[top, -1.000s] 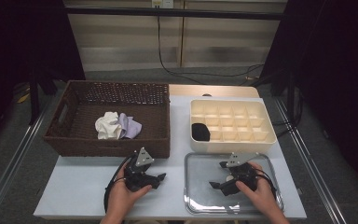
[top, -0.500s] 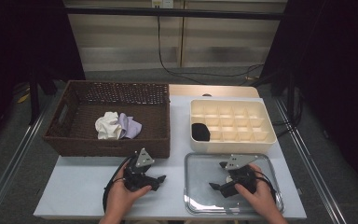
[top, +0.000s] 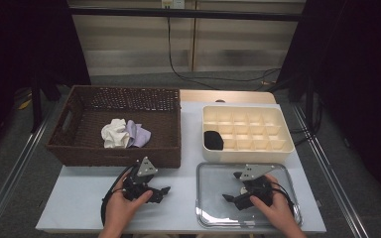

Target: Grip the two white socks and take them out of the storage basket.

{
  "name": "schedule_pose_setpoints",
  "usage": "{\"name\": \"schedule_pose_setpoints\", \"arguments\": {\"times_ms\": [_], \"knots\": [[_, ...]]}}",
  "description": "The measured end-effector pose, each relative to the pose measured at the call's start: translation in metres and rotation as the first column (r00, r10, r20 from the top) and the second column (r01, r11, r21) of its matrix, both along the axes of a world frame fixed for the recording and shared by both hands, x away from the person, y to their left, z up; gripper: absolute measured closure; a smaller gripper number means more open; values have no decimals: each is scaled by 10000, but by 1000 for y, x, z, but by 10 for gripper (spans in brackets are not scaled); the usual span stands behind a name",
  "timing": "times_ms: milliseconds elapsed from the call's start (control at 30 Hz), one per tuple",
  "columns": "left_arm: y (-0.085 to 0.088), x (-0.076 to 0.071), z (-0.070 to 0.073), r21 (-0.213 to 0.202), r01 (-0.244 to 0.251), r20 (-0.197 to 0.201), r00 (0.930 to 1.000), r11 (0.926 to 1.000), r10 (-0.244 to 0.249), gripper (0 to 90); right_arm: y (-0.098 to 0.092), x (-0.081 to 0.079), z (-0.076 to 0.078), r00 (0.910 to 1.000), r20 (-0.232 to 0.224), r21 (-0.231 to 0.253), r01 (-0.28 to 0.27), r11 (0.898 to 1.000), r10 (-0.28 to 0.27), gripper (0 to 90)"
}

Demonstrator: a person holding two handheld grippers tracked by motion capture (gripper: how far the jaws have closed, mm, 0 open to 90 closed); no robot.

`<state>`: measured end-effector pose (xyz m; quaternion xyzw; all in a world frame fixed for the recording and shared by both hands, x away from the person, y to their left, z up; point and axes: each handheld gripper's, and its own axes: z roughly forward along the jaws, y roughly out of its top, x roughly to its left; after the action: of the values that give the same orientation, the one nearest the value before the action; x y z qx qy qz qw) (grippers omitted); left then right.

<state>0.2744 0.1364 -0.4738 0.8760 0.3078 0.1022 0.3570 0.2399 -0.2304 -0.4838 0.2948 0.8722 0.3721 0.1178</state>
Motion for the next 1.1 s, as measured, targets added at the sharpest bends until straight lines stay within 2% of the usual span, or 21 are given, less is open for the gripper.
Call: {"name": "schedule_pose_setpoints", "arguments": {"times_ms": [133, 333, 500, 833, 1033, 1100], "knots": [[10, 2, 1, -67, -199, -135, 9997, 9998, 198, 154, 0, 0, 0, 10000, -3, 0, 2, 10000, -2, 138], [22, 3, 3, 143, -227, -294, 9993, 9996, 231, 155, 0, 0, 0, 10000, -5, 0, 2, 10000, -2, 138], [33, 4, 8, 8, -306, -350, 9989, 9995, 306, 155, 0, 0, 0, 10000, 7, -1, -3, 10000, 3, 138], [45, 11, 24, 35, -513, -953, 9941, 9987, 514, 155, 0, 0, 0, 10000, 13, 1, -3, 10000, 3, 138], [49, 12, 36, 164, -577, -1145, 9917, 9982, 592, 165, 0, 0, 0, 10000, 9, 5, -3, 10000, 3, 138], [51, 13, 40, 81, -620, -1272, 9899, 9980, 626, 172, 0, 0, 0, 10000, 4, 2, 0, 10000, 0, 139]]}}
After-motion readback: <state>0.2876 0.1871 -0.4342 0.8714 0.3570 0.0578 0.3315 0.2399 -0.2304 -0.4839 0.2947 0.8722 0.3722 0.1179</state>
